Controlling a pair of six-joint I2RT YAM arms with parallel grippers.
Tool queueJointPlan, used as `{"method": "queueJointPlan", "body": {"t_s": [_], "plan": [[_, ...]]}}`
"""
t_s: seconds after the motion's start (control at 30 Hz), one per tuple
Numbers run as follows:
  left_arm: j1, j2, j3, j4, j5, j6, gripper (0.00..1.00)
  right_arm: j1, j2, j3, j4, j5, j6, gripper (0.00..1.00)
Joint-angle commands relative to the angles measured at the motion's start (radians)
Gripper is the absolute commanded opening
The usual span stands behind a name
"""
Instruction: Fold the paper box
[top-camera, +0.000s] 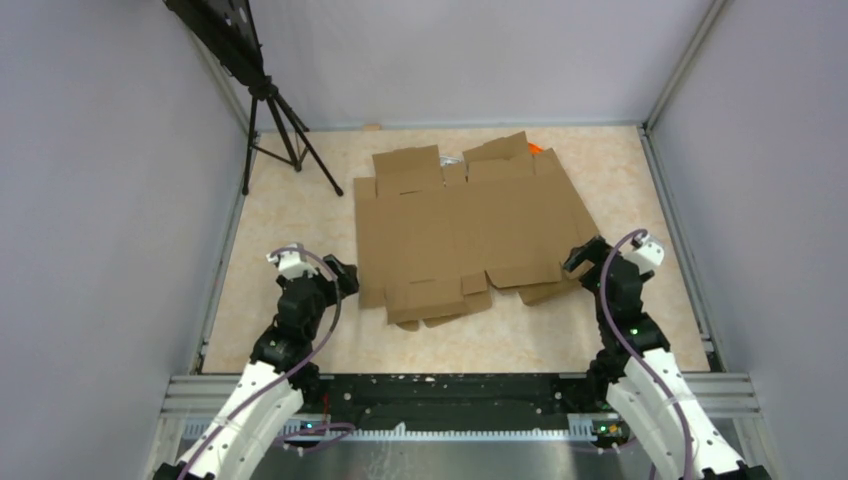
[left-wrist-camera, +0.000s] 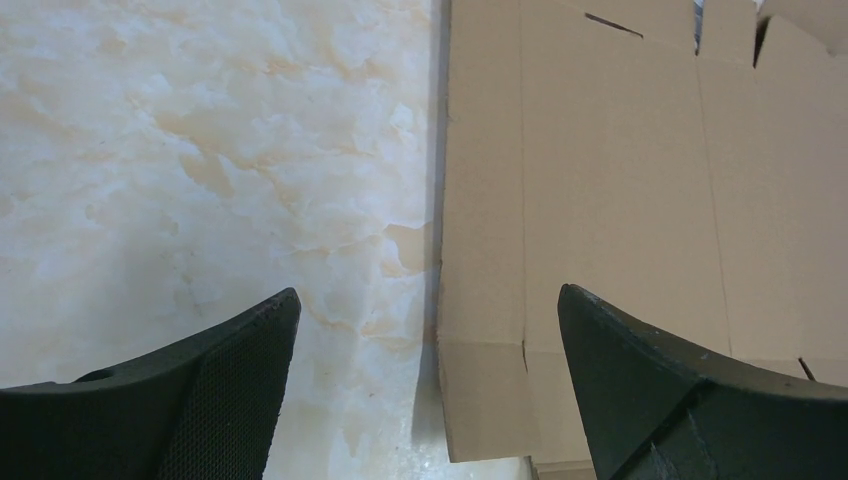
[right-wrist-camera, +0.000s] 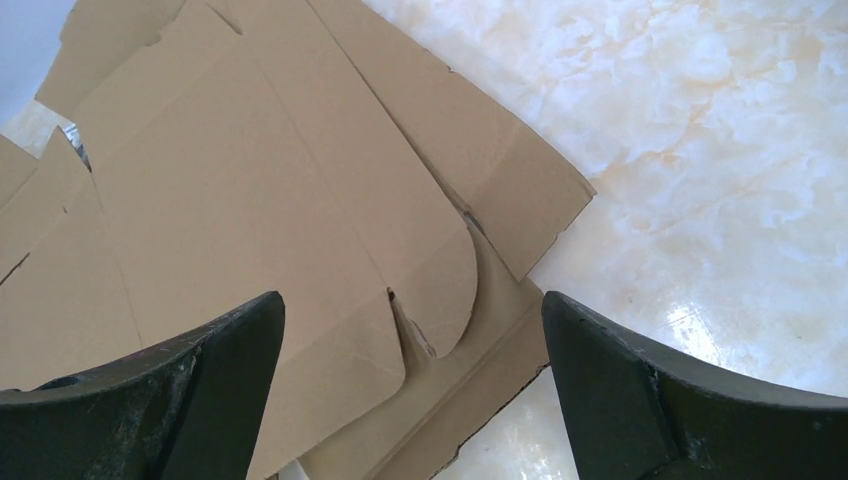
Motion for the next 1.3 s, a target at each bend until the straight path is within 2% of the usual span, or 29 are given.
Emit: {"method": "queueJointPlan", "body": {"t_s": [0.0,0.2,0.43,0.6,0.73,0.83,0.93,1.13,1.27], "plan": [[0.001,0.027,0.025,0.09,0.098,0.045,0.99,0.001,0.01,0.003,0.059,-0.027,0.0,0.99],[0.001,0.099,0.045,0.141,0.189,0.098,0.99,0.002,0.016,-0.052,0.178,-0.2,-0.04,0.96],[0.001,0.246,0.125,0.121,0.208,0.014,0.99,0.001,0.011,0.006,0.13,-0.343,-0.042,0.94],[0.011,0.455,0.228,0.074,0.225,-0.037,0.98,0.002,-0.003,0.041,0.055,-0.386,-0.036,0.94],[0.078,0.599,0.288,0.06,0.338,-0.079,0.98,0.002,-0.033,0.061,-0.004,-0.398,-0.036,0.94],[0.126,0.648,0.327,0.011,0.4,-0.112,0.99,0.002,-0.064,0.071,-0.034,-0.412,-0.041,0.93],[0.14,0.685,0.362,-0.047,0.386,-0.1,0.99,0.002,-0.092,0.074,-0.049,-0.432,-0.051,0.93],[0.191,0.817,0.387,0.016,0.589,-0.118,0.92,0.002,-0.084,0.077,-0.055,-0.481,-0.05,0.93],[0.193,0.852,0.393,0.027,0.58,-0.117,0.93,0.002,-0.081,0.096,-0.067,-0.5,-0.05,0.92]]}}
